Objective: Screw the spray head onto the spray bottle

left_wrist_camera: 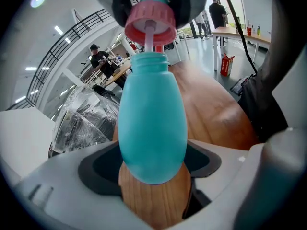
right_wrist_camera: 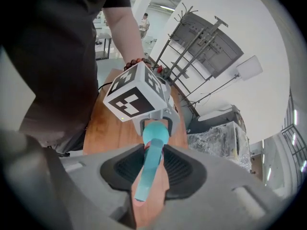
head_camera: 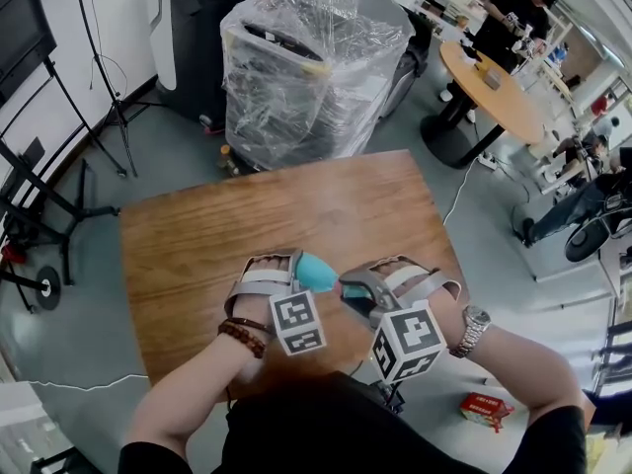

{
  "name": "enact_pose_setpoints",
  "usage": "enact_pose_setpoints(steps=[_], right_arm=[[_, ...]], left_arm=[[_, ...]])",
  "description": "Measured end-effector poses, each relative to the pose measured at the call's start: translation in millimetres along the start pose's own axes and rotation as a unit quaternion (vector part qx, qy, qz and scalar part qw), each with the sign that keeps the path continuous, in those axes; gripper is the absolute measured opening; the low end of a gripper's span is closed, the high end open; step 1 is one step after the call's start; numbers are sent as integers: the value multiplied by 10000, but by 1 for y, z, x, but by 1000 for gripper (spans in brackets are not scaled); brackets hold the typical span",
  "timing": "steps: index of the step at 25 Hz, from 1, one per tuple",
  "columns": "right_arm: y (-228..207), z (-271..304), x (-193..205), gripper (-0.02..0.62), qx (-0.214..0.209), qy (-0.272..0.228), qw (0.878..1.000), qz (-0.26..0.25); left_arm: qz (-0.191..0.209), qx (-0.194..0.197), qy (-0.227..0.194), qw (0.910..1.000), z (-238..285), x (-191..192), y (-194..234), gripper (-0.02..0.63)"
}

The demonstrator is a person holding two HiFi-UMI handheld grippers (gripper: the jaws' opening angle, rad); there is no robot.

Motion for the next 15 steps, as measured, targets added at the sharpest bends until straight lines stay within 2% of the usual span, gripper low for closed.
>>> enact_pose_setpoints(steps=[6,15], right_arm=[[9,0,-2,118,119,20,9978,-656],[12,-1,-1,118,111,53,9947,-1016]], left_arm=[[116,57,85,9999,-4,-8,-5,417],[142,35,93,9999,-9,-10,-6,417]])
Point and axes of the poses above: the fingertips, and each gripper's own axes: z forward along the fingers, y to its left, x out of its underside, the point moved 9 cm from there along -z, backward along the fingers, and after that the axes turned 14 degrees about x, right-handed, at the moved point
